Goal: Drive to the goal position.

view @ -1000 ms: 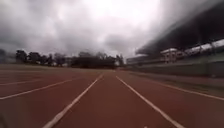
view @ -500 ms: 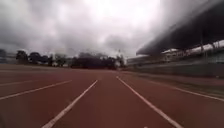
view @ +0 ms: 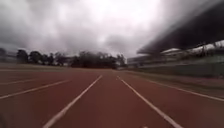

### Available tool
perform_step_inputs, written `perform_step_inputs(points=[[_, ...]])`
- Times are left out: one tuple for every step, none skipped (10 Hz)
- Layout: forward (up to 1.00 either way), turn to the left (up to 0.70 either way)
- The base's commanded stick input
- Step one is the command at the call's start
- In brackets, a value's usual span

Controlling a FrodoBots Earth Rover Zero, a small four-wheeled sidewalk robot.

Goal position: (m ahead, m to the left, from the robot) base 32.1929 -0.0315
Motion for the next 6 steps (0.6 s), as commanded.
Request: perform_step_inputs(points=[[0.67,0.0],[0.67,0.0],[0.67,0.0],[0.67,0.0],[0.67,0.0],[0.67,0.0]])
